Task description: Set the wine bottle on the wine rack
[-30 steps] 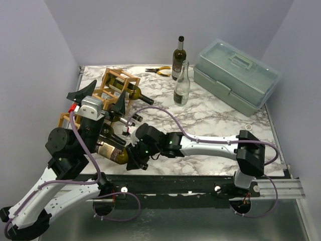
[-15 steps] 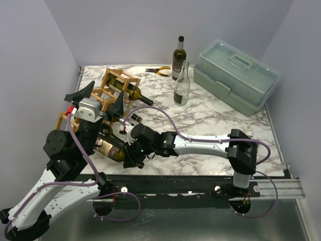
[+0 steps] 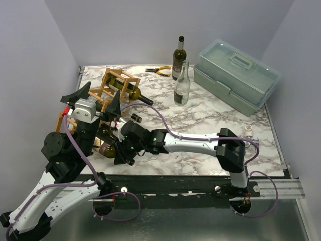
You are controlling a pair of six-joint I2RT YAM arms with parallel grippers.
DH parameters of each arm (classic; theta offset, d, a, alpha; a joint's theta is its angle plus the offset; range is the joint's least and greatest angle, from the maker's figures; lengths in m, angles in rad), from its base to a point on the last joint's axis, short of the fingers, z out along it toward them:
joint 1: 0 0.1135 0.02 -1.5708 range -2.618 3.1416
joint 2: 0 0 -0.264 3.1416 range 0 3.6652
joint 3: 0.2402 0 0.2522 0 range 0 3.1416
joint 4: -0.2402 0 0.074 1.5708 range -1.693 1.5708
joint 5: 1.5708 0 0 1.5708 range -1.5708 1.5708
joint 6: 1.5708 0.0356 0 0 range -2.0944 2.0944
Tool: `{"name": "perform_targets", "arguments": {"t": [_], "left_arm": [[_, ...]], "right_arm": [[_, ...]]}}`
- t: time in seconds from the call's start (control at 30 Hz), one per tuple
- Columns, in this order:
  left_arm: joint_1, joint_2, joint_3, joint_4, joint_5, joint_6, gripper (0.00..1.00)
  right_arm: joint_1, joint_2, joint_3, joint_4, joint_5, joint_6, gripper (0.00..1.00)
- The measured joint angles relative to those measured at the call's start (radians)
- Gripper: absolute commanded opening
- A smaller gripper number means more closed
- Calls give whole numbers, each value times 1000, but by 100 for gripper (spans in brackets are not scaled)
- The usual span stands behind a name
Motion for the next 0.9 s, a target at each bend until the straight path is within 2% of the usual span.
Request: {"name": "perform_targets", "arguments": {"t": [0.9], "left_arm": [[39, -39, -6, 0, 11, -31, 99]], "right_arm": [[-3, 282, 439, -162, 42, 47, 0]]}}
